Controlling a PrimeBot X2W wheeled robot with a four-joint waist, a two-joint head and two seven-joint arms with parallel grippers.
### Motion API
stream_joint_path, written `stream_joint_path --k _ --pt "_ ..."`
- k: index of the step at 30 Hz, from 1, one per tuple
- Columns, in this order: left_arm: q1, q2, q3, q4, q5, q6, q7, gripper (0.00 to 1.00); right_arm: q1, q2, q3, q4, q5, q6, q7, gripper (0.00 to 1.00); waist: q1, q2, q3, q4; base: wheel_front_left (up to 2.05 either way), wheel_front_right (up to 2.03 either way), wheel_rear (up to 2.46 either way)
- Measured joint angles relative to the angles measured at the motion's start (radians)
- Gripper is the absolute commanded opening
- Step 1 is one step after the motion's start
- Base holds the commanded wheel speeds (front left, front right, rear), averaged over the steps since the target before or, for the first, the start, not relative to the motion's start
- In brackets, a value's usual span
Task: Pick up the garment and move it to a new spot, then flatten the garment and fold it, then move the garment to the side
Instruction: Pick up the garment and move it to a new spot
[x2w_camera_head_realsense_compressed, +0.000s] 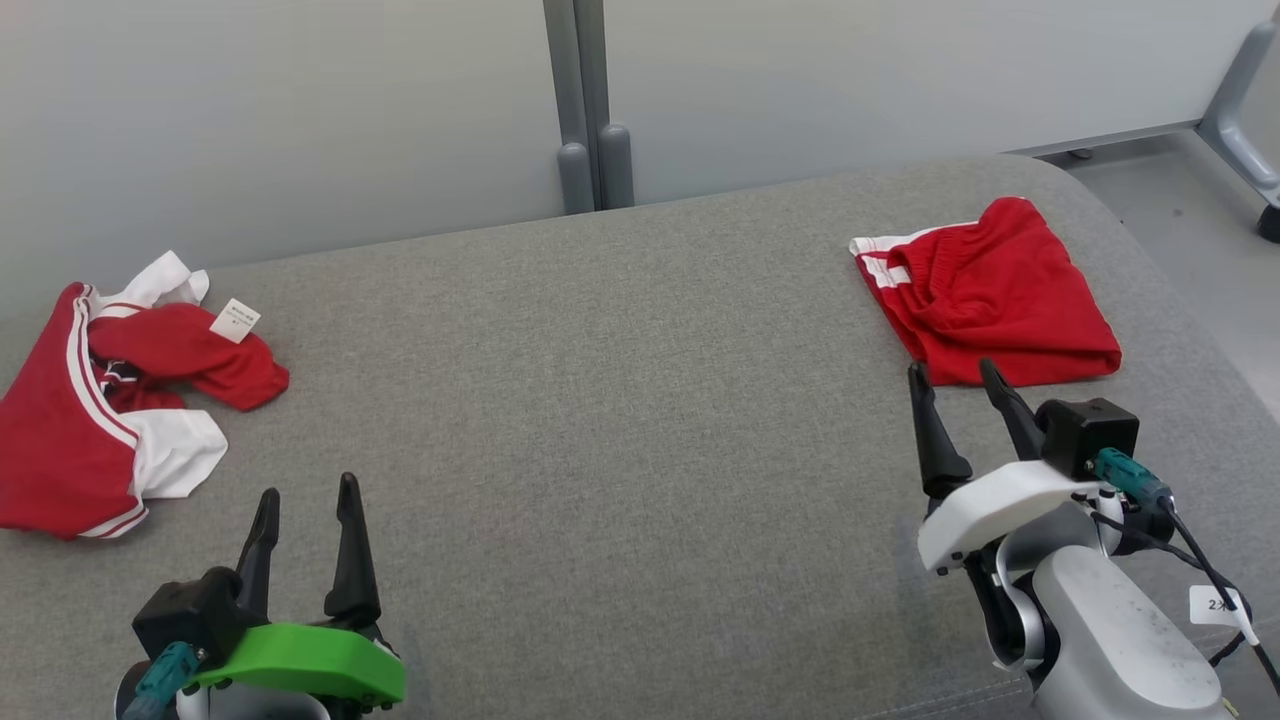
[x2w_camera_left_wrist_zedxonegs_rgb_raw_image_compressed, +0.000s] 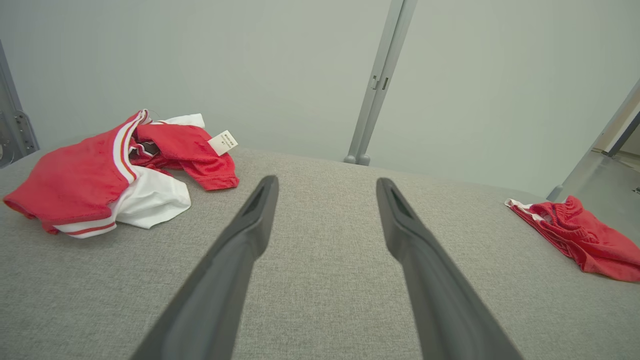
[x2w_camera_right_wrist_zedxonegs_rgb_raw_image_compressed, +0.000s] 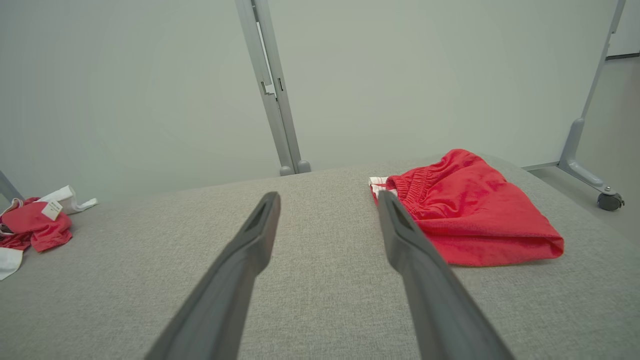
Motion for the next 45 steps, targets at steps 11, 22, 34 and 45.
stream_joint_path --k 11,22,34,45 --pt "0.003 -0.006 -0.013 -0.007 0.015 0.0 0.0 1.0 0.057 0.011 -0.056 -0.038 -0.039 0.0 0.0 1.0 0.0 0.0 -0.003 0.027 0.0 0.0 0.0" --pt "0.003 -0.009 0.003 -0.012 0.037 0.004 0.0 1.0 0.082 0.027 -0.059 -0.08 -0.067 0.0 0.0 1.0 0.0 0.0 -0.01 0.127 0.0 0.0 0.0" --pt "0.032 -0.013 0.062 -0.033 0.06 0.004 0.0 1.0 0.082 0.049 -0.027 -0.091 -0.068 0.0 0.0 1.0 0.0 0.0 -0.022 0.286 0.0 0.0 0.0" --pt "0.033 -0.015 0.065 -0.045 0.067 0.004 0.012 1.0 0.101 0.072 -0.039 -0.101 -0.085 -0.001 0.0 1.0 0.0 0.0 -0.025 0.412 0.0 0.0 0.0"
